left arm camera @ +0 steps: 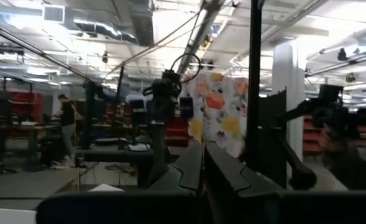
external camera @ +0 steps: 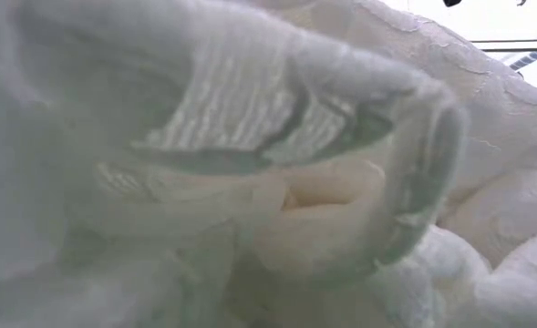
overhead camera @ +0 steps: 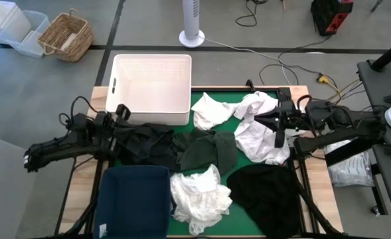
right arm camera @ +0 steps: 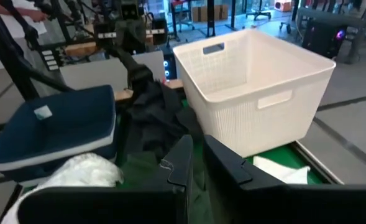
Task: Sort clothes
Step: Put the green shirt into the white bin
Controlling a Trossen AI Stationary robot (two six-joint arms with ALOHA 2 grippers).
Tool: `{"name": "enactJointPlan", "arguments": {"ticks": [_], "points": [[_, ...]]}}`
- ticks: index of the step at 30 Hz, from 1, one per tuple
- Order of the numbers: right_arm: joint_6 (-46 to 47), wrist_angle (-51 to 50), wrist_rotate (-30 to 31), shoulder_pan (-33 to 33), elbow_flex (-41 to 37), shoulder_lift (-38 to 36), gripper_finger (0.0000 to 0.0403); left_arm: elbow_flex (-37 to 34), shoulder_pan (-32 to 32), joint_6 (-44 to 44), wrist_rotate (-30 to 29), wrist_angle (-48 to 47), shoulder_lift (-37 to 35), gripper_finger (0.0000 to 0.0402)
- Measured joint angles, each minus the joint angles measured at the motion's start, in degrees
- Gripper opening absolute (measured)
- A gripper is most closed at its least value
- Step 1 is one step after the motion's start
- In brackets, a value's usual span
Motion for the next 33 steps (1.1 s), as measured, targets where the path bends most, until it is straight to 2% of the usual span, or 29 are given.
{"name": "enactJointPlan", "arguments": {"ticks": [4, 12, 15, 21, 24, 29, 33], "points": [[-0.81, 0.17, 0.01, 0.0, 1.87, 0.96, 0.0029, 1.42, -0.57, 2.77, -2.92, -0.65, 1.48, 0.0], [-2.98, -0.68, 0.25, -0.02, 6.9, 7.55, 0.0029, 4.96, -0.58, 5.7, -3.25, -2.84, 5.6, 0.0], [-3.0, -4.48, 0.54, -0.02, 10.55, 12.49, 0.0029, 5.22, -0.58, 6.12, -3.27, -3.15, 6.45, 0.0], [-1.79, -18.84, 7.98, -0.02, 19.34, 23.22, 0.0029, 5.38, -0.73, 6.15, -3.27, -3.2, 6.2, 0.0], [-1.87, -23.31, 9.54, -0.02, 23.09, 27.37, 0.0029, 5.26, -1.24, 5.92, -3.29, -3.28, 5.69, 0.0], [-4.59, -25.76, 9.46, -0.02, 25.92, 33.06, 0.0029, 5.26, -2.85, 6.7, -3.62, -4.34, 5.62, 0.0], [-7.8, -25.97, 9.45, -0.02, 26.07, 35.76, 0.0029, 5.34, -4.08, 8.14, -6.34, -5.07, 5.73, 0.0]]}}
